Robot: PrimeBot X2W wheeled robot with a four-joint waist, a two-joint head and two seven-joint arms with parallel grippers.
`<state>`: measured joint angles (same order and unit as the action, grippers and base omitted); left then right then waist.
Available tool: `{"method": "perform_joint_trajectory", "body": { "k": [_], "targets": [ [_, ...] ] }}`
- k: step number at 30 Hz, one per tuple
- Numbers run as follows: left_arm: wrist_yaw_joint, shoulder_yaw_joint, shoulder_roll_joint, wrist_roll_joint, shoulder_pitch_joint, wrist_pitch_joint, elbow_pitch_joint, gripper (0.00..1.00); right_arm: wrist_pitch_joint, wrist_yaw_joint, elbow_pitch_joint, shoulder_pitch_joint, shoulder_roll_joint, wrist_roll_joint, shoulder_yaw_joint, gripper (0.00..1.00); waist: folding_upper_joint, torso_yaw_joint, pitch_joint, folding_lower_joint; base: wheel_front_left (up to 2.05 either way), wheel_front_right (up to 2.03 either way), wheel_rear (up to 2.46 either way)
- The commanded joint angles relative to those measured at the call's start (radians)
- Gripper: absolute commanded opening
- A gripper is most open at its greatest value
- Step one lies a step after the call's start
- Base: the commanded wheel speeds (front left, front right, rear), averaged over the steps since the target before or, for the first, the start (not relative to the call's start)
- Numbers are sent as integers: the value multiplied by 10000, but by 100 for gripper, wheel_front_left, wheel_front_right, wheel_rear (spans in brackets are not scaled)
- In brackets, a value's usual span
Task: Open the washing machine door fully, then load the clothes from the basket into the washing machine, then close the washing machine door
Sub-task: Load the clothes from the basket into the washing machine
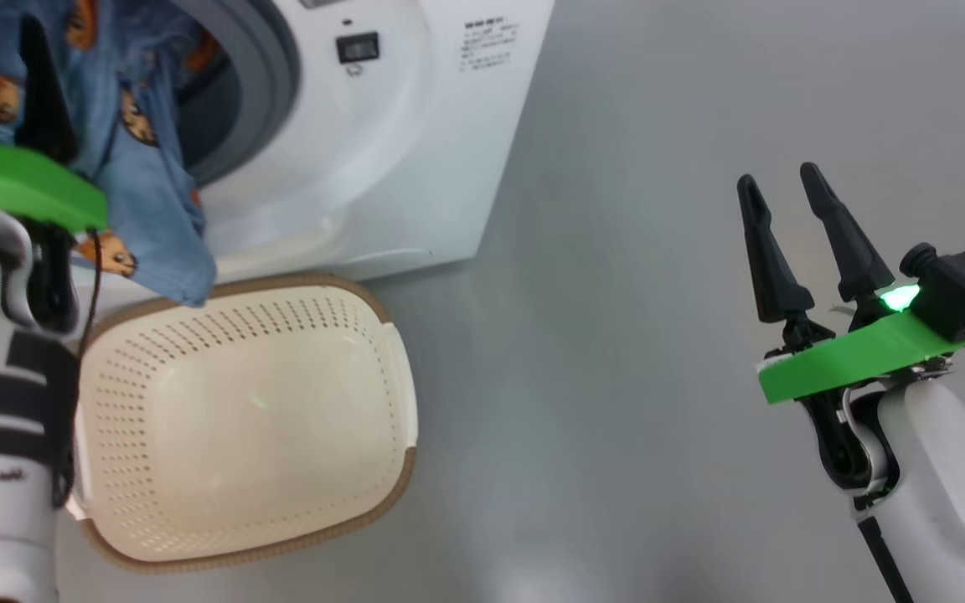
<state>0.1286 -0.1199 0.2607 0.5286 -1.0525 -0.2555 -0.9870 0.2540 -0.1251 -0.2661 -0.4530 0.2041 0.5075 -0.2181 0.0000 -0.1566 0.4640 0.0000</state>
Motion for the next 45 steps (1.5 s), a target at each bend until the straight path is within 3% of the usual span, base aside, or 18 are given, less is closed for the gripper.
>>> {"method": "perform_joint_trajectory", "body": {
  "k": [1,26,33,45],
  "targets": [
    [20,156,444,114,168,-60,296,100,78,-56,183,345,127,108,-104,100,0,317,-494,0,0,0,0],
    [21,225,-445,-465,4693,-62,2952,100,78,-56,-173,1505,362,294,39,100,0,1500,-3247,0,0,0,0],
    [1,465,-480,-588,6054,-62,4383,100,78,-56,-134,1743,377,284,61,100,0,1575,-3677,0,0,0,0],
    [-394,709,-705,-816,8206,-62,6441,100,78,-56,-112,2016,521,297,130,100,0,1609,-4023,0,0,0,0]
  ]
}}
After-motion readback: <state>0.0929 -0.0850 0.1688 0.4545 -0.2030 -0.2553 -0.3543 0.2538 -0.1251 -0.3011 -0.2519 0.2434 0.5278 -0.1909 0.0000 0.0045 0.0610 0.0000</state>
